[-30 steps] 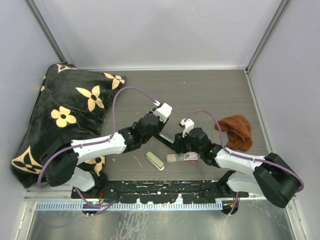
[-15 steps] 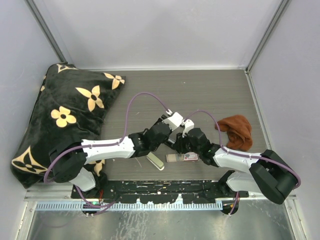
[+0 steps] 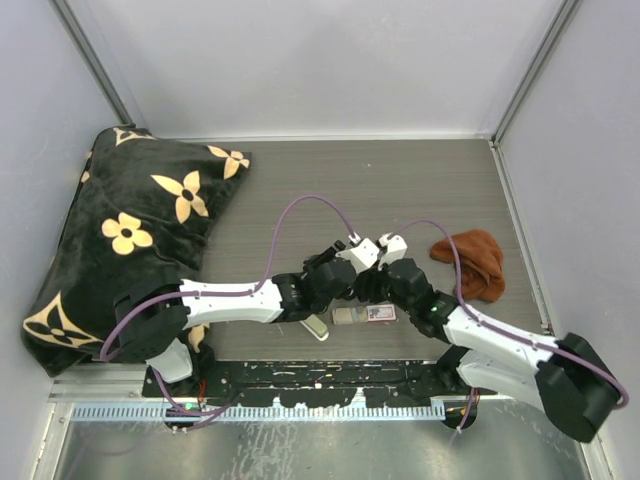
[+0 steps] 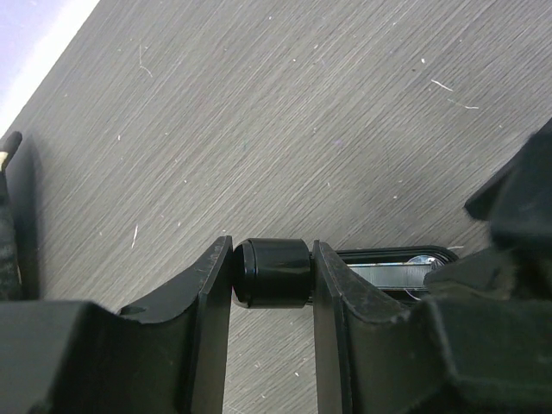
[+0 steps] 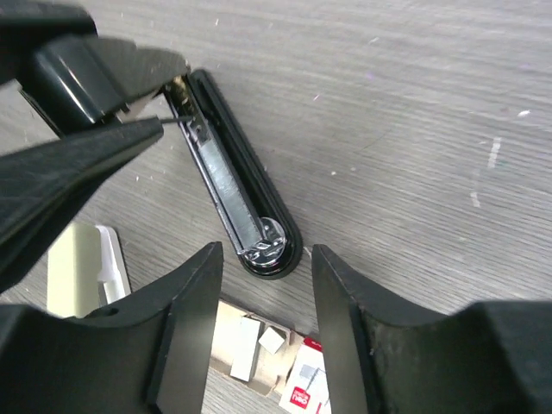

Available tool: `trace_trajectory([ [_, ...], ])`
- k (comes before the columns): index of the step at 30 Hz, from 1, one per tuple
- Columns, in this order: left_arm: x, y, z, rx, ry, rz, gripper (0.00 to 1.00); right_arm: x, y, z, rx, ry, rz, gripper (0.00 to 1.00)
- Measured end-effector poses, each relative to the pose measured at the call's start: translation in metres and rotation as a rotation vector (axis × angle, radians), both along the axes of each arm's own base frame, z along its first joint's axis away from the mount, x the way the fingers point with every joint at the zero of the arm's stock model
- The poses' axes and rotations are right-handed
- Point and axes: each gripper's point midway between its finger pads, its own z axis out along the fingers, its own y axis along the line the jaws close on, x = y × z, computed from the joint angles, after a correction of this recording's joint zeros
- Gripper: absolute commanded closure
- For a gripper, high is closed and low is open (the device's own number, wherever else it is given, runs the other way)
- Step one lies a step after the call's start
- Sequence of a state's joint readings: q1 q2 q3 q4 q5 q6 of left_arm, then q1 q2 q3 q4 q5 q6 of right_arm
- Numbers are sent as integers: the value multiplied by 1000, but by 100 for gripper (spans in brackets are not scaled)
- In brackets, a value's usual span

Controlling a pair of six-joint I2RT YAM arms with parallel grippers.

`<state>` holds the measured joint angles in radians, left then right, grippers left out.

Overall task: Load the staples into the stapler
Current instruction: Close the stapler at the center of the board.

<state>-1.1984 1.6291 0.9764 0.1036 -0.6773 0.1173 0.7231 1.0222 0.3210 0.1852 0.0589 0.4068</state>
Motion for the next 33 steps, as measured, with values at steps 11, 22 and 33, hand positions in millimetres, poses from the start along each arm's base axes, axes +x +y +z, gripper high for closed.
trace_trajectory([
  [11,-18,-12,-28,5,101,-59,44,6,-50,20,-10,-61,-266,40],
  [22,-43,-18,-54,0,229,-144,18,3,-63,10,-57,-33,-310,39],
  [33,-64,-14,-27,-104,271,-223,8,5,-54,32,-57,-45,-258,41],
])
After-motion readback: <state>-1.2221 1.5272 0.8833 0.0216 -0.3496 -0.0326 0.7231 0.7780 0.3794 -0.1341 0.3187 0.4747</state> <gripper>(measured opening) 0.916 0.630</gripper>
